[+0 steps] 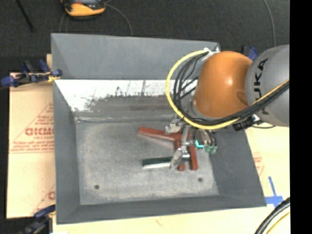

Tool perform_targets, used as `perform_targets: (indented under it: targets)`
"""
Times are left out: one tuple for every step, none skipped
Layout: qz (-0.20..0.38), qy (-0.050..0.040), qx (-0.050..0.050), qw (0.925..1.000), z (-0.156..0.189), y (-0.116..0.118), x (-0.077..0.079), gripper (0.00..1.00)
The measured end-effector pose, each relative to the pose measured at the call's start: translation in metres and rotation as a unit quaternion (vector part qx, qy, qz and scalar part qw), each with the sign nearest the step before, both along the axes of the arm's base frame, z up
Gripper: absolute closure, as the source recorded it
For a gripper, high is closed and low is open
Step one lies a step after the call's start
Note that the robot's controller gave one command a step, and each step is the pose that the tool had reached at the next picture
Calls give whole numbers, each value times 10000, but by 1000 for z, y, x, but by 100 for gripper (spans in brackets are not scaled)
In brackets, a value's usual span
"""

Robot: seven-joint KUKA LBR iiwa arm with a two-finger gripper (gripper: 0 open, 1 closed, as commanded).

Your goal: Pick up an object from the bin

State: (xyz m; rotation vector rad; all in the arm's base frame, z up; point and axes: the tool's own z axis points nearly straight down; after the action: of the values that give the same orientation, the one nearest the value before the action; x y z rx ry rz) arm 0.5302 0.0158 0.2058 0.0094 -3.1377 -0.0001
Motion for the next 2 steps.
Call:
perform_targets:
  targets:
    - [-1, -37, 2, 10000, 4, 0, 2, 0]
    - [423, -52, -7, 9991, -120, 16, 7, 100]
